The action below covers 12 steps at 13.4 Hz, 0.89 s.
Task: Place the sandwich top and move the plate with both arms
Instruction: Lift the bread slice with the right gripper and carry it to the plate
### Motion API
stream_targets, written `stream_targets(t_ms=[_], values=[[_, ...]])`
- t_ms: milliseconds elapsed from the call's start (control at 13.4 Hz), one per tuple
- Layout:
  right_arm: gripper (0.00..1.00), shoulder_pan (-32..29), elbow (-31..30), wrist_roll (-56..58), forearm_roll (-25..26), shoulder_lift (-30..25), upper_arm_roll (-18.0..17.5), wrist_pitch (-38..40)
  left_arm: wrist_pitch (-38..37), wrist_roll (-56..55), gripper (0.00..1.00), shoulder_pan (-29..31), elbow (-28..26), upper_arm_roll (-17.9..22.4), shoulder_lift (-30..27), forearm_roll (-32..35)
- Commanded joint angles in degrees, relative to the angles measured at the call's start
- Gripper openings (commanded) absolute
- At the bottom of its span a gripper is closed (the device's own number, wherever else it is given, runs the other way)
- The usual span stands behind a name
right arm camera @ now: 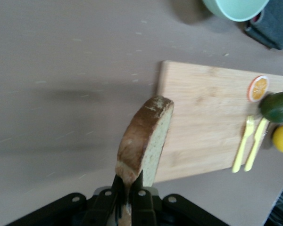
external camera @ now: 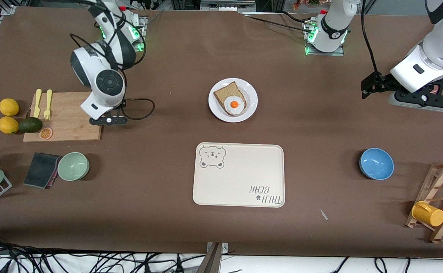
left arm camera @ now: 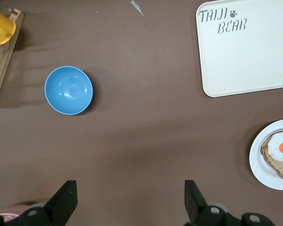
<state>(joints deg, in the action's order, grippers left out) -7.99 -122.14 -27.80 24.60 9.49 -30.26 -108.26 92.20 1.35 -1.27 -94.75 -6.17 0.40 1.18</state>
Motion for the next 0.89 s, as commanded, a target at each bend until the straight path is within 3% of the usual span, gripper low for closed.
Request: stream_targets(t_ms=[0,224,298,447,596,820], values=[[0.00,-0.4,6.6,2.0,-4.2,-0.9,-6.4,4.4,-1.2,0.9,1.00,0.6,1.3,-0.2,0.3,-1.5],[0.00,2.4,9.6,0.1,-4.3,-1.0,-14.6,3.8,-1.2,0.8,1.00,0.6,1.3,-0.2,0.3,-1.5],[0.00,4.2,10.2,-0.6,-4.4,-1.1,-15.1,3.8,-1.2,0.7,1.00,0.6,1.3,-0.2,0.3,-1.6],[0.00,8.9,12.4,-2.2,-4.4,0.4,-14.9,3.8,-1.1,0.7,1.00,0.6,1.3,-0.3,0.3,-1.5],[0.00,15.1,17.7,-4.1,-4.0,5.4,-14.3,4.5,-1.2,0.8,1.00,0.6,1.3,-0.3,0.3,-1.5],[0.00,24.5,26.9,-7.0,-3.5,11.9,-7.5,3.9,-1.2,0.7,1.00,0.5,1.3,-0.3,0.3,-1.5]])
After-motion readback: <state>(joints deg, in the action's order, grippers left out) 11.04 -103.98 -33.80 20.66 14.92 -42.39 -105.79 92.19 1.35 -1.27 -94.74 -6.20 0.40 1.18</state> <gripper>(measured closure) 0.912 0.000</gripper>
